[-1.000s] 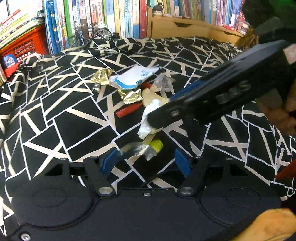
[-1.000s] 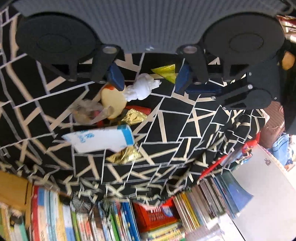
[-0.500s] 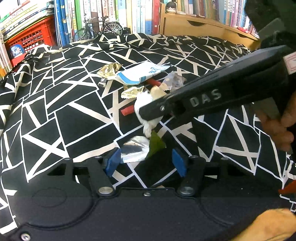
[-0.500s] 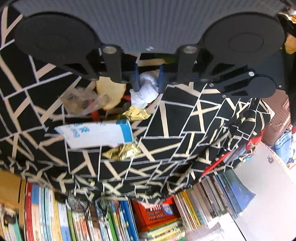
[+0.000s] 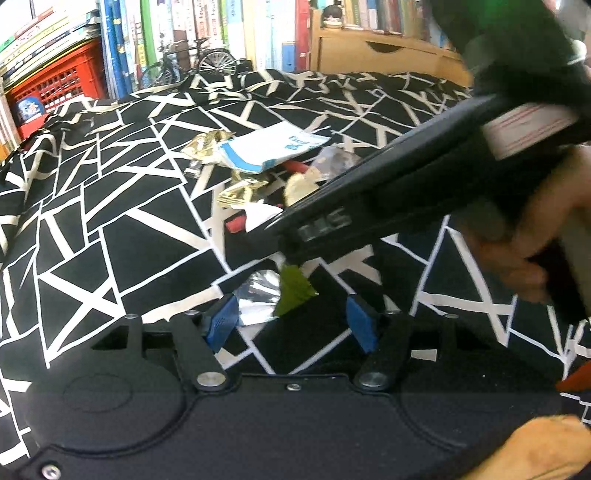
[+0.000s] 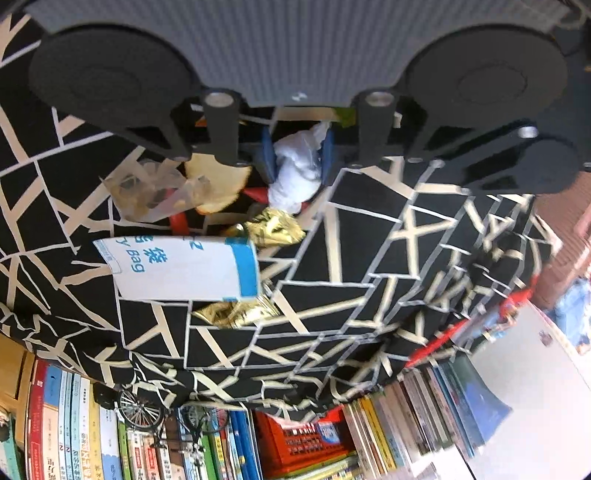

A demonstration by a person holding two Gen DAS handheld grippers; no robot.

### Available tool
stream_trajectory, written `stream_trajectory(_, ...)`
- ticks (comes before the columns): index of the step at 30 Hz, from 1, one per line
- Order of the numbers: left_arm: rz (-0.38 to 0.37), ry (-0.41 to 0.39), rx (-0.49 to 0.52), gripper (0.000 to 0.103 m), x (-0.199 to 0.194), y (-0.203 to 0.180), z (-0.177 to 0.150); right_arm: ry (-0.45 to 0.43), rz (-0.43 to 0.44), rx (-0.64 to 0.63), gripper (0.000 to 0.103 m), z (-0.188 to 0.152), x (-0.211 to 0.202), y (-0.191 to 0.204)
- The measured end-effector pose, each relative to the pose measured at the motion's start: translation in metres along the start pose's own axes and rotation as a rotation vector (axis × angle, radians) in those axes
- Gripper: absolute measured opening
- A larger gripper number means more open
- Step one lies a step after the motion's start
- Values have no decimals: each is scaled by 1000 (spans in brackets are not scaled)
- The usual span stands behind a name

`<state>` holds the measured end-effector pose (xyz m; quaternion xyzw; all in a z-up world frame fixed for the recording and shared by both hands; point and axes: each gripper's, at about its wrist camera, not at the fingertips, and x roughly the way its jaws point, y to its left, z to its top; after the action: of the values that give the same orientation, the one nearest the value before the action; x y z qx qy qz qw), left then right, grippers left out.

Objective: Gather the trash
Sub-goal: 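Grasp the white tissue with the right gripper while the left grasps a yellow-green wrapper, then carry the white tissue and yellow-green wrapper over to the black bin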

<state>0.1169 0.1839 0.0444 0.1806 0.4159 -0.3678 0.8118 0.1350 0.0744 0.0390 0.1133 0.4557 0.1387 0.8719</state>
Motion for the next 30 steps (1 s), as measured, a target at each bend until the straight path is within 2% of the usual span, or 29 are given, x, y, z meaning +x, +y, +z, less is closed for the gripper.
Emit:
stream_trajectory(1,-1,-3,8,56,-1,-2,0,-19,6,-2,27,-1,0,-2)
stream_trajectory(4,8,-8,38,39,-1,-8,-1,-42,-18,10,27,-3,-9,-2)
stream_trajectory(7,-3,-10,40,34,-1,-11,-3,-97,25,45,27,-6,-27,-7)
stream_trajectory(8,0,-10,43,26,-1,-12,-3,-121,35,56,27,-8,-34,-9)
stream_trajectory(10,8,-14,47,17,-2,-13,-4,-146,20,58,27,-11,-45,-12)
stream_trajectory(12,12,-23,36,16,-5,-13,-4,-173,7,58,27,-15,-57,-15)
stream_trajectory(20,48,-116,-3,16,-36,-6,-4,-298,-39,95,28,-25,-107,-22)
stream_trajectory(24,39,-113,-11,19,-41,-2,-6,-320,-59,93,30,-27,-120,-18)
stream_trajectory(25,48,-116,3,25,-40,-3,-7,-321,-61,95,31,-28,-121,-17)
stream_trajectory(26,56,-118,16,38,-37,-5,-7,-320,-60,99,31,-29,-121,-16)
stream_trajectory(30,94,-97,56,53,-19,-15,-8,-300,-55,106,31,-36,-122,-12)
